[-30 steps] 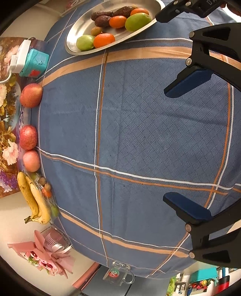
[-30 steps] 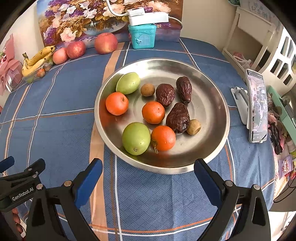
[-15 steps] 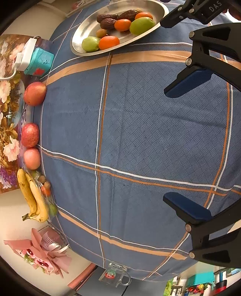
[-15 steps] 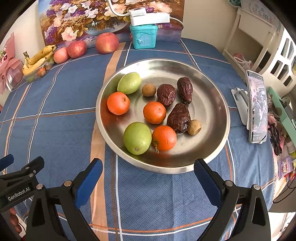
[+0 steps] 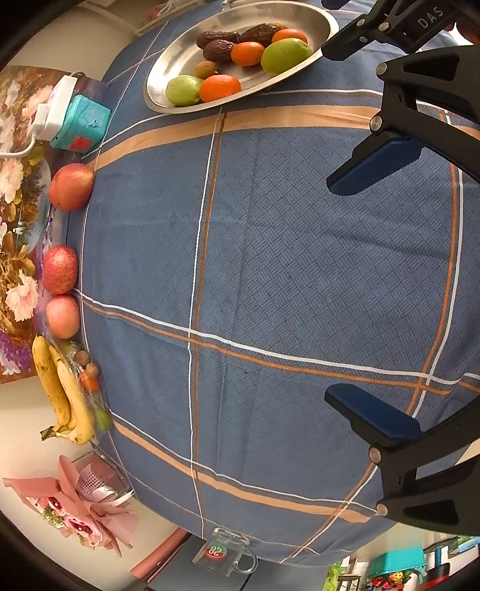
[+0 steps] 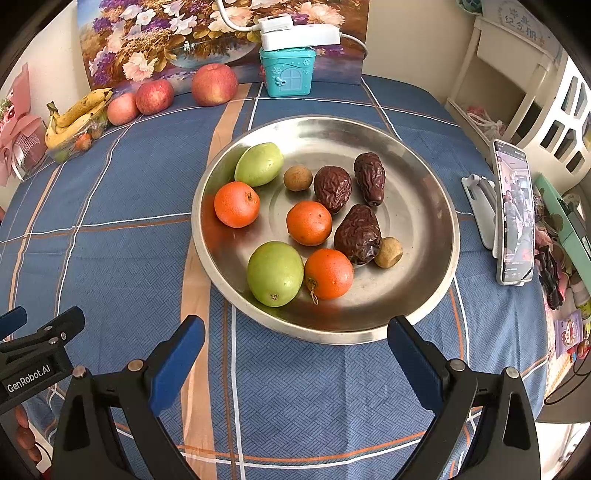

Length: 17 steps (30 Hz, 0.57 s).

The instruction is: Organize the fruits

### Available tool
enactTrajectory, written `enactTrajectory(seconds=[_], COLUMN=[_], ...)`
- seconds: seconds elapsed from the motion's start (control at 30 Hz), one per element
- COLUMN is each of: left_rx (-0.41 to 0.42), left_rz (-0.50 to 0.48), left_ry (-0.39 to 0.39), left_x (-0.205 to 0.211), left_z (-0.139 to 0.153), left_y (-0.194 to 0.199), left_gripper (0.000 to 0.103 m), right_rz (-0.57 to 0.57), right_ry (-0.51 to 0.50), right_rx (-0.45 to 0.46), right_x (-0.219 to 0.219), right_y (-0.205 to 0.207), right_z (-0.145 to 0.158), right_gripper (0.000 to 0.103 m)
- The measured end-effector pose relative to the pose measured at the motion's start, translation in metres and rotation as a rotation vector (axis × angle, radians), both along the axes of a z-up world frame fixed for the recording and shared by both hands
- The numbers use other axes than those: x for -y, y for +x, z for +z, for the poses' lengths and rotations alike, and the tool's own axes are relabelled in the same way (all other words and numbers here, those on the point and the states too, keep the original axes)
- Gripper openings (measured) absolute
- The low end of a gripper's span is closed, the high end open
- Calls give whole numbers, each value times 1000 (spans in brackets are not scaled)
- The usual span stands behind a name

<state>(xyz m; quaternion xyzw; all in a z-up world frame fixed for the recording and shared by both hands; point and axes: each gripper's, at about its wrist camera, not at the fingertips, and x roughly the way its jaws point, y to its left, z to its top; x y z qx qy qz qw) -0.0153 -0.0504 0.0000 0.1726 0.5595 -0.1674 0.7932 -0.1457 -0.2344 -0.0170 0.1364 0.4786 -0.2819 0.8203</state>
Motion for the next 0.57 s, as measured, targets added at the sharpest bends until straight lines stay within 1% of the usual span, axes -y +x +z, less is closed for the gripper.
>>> enactTrajectory(seconds=[0.4, 0.57], left_rx=[-11, 18], left_rz=[7, 3], left_ry=[7, 5], left_x=[-2, -2], left_z=[-3, 2], left_y=[0, -3], left_gripper=[103, 103], right_rz=[1, 0], right_ry=[9, 10], right_rx=[-3, -4], right_x=[0, 0], right_y=[-1, -1], right_z=[-1, -2], right_gripper=[99, 99])
